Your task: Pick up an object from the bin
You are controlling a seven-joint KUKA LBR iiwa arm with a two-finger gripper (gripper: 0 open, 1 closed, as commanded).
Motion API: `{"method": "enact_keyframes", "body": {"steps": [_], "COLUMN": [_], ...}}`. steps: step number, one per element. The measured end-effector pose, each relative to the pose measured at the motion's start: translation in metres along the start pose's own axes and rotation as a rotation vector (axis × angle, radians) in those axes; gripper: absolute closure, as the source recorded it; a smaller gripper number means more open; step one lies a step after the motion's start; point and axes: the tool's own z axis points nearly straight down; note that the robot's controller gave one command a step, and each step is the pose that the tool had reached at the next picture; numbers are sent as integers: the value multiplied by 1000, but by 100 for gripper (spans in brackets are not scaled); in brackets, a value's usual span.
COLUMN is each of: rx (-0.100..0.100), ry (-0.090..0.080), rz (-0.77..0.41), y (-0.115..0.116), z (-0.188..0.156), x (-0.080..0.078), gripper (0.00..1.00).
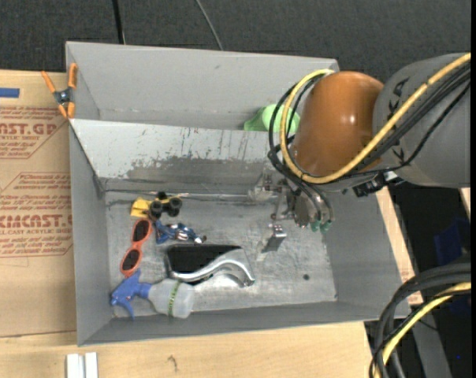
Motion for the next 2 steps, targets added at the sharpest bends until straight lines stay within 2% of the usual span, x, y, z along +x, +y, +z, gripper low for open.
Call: {"method": "enact_keyframes", "body": {"steps": [1, 2], "rx": [-2, 2], "ry": [10, 3], "rz": [-9, -109], "y": [-3, 15], "z": [39, 48], "x": [30, 31], "gripper": [0, 0]}}
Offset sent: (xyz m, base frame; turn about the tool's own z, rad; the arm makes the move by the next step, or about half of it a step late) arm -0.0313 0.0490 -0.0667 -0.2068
